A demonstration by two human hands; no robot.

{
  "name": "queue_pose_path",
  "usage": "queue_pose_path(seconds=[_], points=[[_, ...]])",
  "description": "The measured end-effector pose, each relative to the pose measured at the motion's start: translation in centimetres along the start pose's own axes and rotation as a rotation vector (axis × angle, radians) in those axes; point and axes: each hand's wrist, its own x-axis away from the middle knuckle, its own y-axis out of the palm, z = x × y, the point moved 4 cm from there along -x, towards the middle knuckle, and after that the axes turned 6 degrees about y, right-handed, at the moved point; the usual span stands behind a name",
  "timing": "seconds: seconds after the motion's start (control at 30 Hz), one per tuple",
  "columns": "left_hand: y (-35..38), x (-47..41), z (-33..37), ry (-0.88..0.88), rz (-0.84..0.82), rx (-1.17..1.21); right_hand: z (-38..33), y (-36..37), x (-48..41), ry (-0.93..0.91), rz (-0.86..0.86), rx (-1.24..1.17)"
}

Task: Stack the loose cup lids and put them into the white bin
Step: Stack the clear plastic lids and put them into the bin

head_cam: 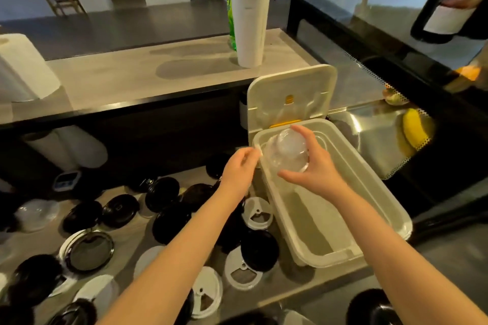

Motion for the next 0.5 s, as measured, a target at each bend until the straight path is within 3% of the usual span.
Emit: queue_pose_path(seconds=[0.17, 0.5], points=[[2.0, -1.0, -3.0, -0.017, -0.115, -0.342, 6.3, -0.1, -3.8, 0.222, -0.057, 0.014], [2.4, -1.3, -4.2, -0.001, -0.198, -0.674, 10.1, 4.3, -5.5, 0.242, -0.314, 0.272]])
